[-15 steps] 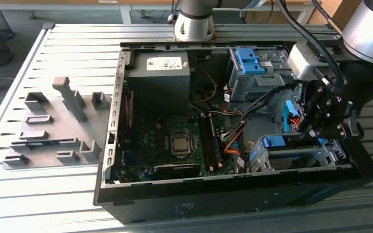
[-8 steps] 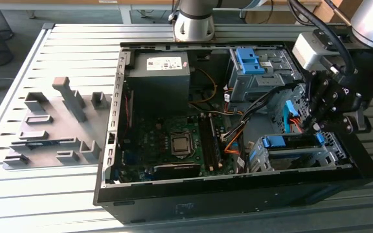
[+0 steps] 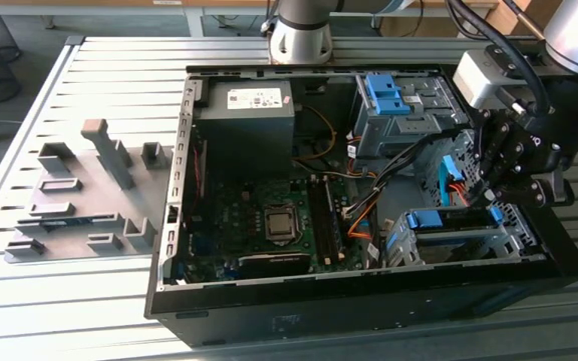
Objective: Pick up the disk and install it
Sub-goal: 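Insert the first disk wire, then insert the second disk wire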
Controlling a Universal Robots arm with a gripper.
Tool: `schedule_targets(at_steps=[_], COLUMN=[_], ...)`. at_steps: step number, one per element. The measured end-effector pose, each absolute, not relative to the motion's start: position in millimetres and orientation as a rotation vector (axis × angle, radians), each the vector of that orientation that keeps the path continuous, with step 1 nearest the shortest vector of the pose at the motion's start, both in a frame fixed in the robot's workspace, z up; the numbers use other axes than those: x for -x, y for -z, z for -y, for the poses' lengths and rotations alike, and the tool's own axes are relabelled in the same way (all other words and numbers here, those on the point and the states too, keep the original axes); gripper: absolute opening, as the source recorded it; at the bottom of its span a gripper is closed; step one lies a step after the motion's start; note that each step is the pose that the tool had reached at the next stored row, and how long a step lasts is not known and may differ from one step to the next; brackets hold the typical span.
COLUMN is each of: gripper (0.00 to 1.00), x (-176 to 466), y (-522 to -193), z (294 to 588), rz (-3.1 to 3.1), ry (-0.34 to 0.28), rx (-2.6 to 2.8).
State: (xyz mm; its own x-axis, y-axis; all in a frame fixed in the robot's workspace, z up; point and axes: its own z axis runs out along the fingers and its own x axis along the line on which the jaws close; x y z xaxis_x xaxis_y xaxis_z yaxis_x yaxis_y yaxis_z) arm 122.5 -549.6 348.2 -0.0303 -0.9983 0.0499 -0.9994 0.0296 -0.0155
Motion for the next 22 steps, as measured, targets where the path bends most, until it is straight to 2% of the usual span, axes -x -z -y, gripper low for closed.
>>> schedule_targets(at_steps=[18,22], gripper=[0.11,0.11], x=[-109.9,-108.1], y=[-348.5,-357.7], z=[549.7,549.7], rz=[2.237,2.239], ry=[-0.074,-0.077], rx=[-2.171,-2.172])
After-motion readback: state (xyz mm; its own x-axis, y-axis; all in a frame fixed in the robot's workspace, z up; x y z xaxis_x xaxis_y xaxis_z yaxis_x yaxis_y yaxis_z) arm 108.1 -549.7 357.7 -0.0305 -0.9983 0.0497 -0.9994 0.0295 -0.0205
